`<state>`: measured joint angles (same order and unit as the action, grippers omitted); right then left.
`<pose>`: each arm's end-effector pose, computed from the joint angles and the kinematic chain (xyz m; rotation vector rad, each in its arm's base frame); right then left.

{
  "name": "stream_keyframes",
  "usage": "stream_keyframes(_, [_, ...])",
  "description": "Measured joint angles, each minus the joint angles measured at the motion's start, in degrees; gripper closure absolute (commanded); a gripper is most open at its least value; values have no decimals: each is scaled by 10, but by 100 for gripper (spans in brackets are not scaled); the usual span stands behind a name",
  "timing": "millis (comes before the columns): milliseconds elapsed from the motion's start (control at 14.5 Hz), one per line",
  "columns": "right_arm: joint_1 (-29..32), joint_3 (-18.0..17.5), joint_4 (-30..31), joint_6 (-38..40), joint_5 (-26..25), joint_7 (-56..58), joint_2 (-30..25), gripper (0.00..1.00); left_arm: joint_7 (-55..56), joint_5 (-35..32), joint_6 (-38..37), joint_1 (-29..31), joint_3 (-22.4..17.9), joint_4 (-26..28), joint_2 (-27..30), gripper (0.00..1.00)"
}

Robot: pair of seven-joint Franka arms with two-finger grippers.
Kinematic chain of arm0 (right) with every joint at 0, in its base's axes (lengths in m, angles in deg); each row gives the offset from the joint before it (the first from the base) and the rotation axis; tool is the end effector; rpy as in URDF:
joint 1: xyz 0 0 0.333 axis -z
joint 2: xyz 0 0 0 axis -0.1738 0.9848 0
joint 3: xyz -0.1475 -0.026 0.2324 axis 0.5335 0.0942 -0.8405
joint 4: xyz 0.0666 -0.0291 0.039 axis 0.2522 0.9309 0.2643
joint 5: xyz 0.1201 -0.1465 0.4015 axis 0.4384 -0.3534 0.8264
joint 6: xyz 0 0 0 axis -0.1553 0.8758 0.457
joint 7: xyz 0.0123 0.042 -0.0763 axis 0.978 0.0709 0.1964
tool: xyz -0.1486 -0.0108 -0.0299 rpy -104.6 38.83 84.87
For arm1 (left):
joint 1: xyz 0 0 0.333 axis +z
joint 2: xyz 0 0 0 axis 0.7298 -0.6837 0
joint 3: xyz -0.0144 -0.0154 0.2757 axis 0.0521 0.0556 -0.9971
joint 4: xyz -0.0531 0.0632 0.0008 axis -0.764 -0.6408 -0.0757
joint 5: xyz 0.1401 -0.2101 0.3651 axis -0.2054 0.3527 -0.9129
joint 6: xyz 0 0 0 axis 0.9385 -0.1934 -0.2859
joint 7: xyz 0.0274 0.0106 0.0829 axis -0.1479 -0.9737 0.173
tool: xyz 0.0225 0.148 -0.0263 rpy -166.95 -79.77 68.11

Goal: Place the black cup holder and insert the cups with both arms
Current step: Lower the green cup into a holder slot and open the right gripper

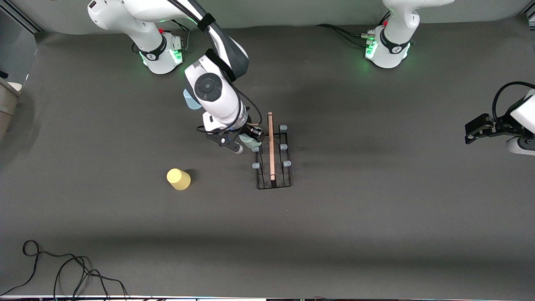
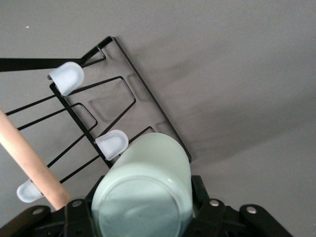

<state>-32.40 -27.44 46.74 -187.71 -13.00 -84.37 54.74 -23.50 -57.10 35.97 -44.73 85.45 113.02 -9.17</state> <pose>0.4984 0.4440 0.2018 -2.8927 0.7686 0.1404 0.6432 0.0034 0.5021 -3.0954 0.2526 -0.0842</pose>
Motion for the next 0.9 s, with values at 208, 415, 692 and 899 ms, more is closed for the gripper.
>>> stream_keyframes(208, [-11,0,0,-13,0,-3,15,13,0,0,-12,0,0,-4,-7,0])
stream_keyframes(415, [-14,0,0,-27,0,-17,23,0,0,0,-14,0,0,-7,-7,0])
stream_keyframes(692, [-14,2,-3,-29,0,-20,23,0,-1,0,-16,0,0,-12,-7,0])
stream_keyframes(899, [-14,8,-11,-29,0,-20,20,0,-1,1,-17,0,0,-12,-7,0])
